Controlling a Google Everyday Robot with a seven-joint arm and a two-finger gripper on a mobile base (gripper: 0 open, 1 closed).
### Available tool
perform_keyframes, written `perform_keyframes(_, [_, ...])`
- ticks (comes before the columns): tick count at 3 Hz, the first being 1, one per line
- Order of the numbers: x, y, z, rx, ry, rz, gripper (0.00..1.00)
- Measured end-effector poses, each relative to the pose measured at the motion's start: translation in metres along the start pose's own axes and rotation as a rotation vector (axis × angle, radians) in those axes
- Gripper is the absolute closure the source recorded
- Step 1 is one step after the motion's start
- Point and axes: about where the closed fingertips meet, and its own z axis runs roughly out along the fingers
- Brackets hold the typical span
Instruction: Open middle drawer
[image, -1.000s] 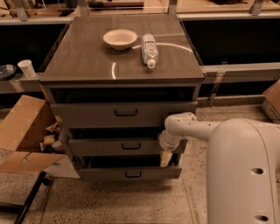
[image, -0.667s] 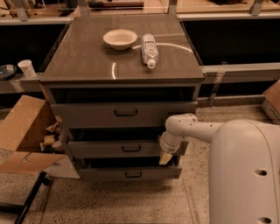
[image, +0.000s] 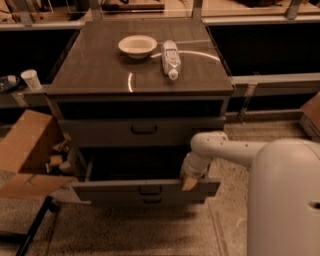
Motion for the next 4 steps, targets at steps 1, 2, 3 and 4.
perform_keyframes(1, [0.0, 0.0035, 0.0003, 0.0, 0.0, 0.0, 1.0])
perform_keyframes(2, [0.0, 0.0035, 0.0004, 0.0, 0.0, 0.0, 0.81])
perform_keyframes(3, [0.0, 0.0035, 0.0004, 0.0, 0.0, 0.0, 0.58])
perform_keyframes(4, [0.0, 0.0035, 0.0004, 0.0, 0.0, 0.0, 0.35])
